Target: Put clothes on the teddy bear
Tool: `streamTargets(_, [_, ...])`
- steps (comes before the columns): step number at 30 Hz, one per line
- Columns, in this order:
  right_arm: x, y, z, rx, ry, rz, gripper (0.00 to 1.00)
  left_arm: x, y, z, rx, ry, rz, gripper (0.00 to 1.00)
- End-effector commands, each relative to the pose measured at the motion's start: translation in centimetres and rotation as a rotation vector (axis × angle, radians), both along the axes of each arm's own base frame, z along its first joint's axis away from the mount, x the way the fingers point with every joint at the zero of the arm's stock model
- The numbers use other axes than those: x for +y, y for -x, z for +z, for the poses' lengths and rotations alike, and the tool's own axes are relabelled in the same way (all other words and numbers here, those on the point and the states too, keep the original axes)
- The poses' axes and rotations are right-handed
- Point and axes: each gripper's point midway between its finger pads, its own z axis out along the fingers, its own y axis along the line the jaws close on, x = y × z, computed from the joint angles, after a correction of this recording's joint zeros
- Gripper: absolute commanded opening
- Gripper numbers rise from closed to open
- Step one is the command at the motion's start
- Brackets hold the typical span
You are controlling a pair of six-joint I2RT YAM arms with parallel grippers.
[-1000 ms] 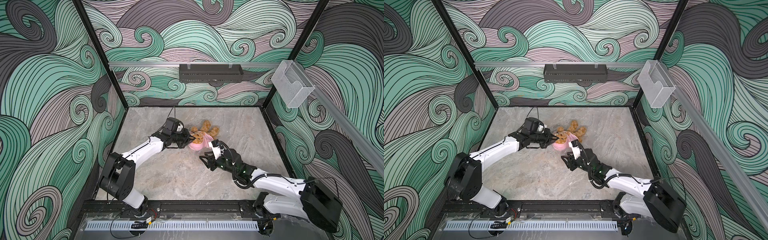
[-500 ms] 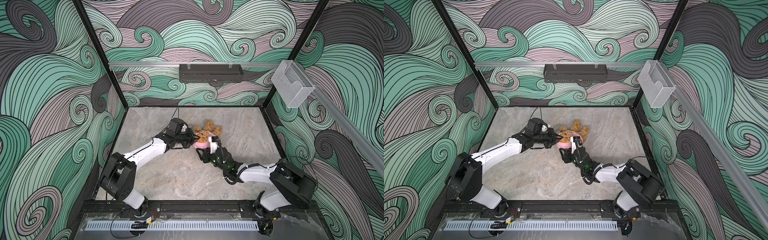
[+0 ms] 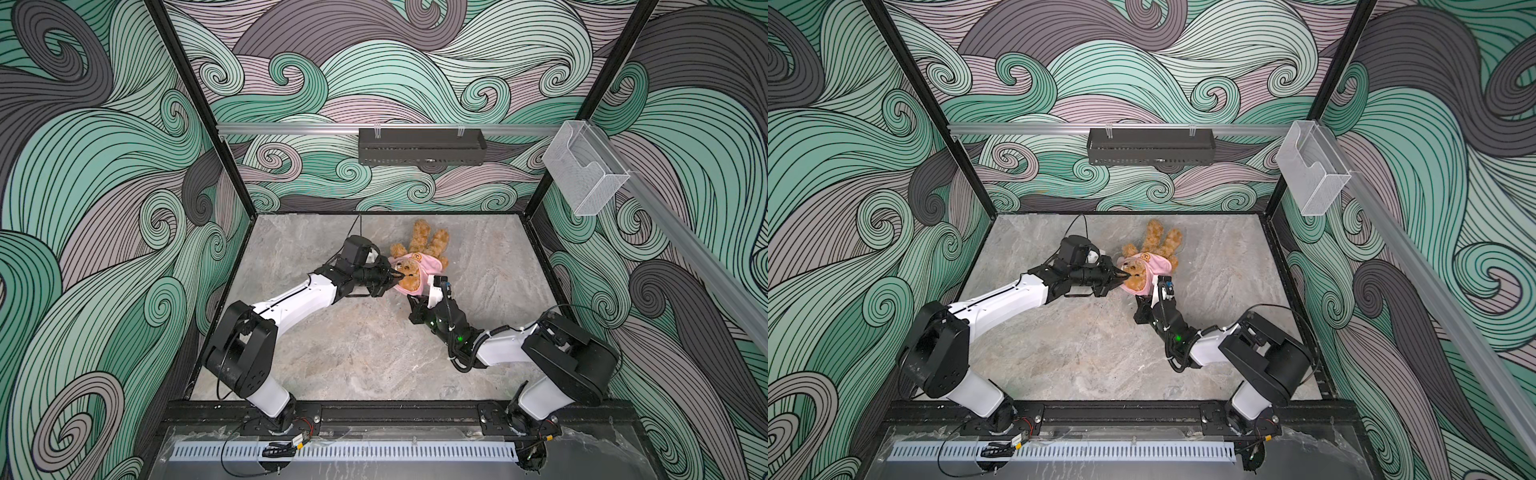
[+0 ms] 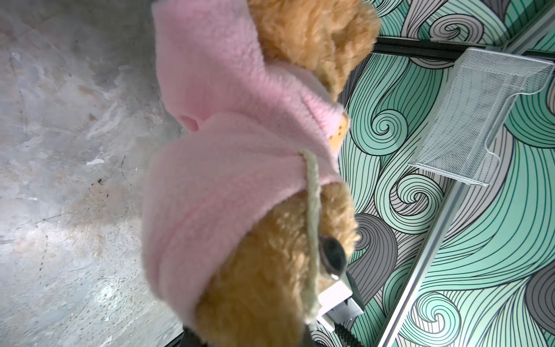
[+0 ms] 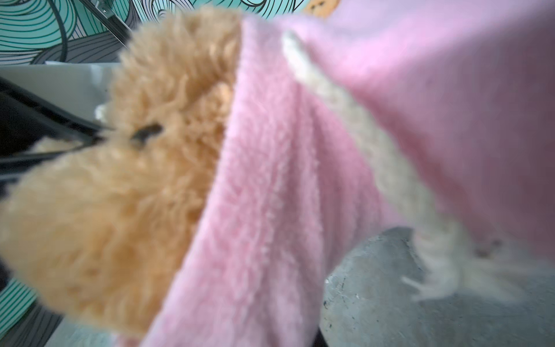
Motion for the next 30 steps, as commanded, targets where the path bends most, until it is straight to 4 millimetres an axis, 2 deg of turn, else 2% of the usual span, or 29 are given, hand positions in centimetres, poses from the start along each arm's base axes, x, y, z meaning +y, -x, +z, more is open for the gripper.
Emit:
streamTargets(1, [-6.1,0.0,-6.4,0.114,0.206,-0.147,0.04,-0.3,-1.3,6.5,-0.109,0.12,-0.035,0.0])
streamTargets(4, [-7.5,-0.2,-7.4,0.126,0.237,-0.16,0.06,-0.1,-1.1,6.8,-0.103,0.124,-0.054,0.0])
streamTargets(7, [-7.7,-0.3,-7.7,0.124,0.246,-0.138,0.09,0.0,-0.9,6.9,-0.1,0.119,-0.074,0.0])
streamTargets(19, [-8.9,-0.3,-7.1,0.103,0.298,-0.086,0.15,0.7,-0.8,6.8,-0.099,0.111,-0.088,0.0])
streamTargets(22, [-6.7,0.5,-5.6,0.069,0.259,0.051,0.22,0.7,-0.8,6.5,-0.096,0.11,-0.089,0.0])
streamTargets(25, [-3.3,2.3,-3.4,0.05,0.135,0.208,0.31,0.6,-1.2,6.6,-0.098,0.123,-0.078,0.0])
streamTargets(28, [0.0,4.1,-1.1,0.024,0.044,0.291,0.42,0.5,-1.5,6.5,-0.093,0.132,-0.063,0.0])
streamTargets(30, [1.5,4.4,0.2,0.011,-0.017,0.294,0.49,0.4,-1.6,6.6,-0.094,0.143,-0.055,0.0])
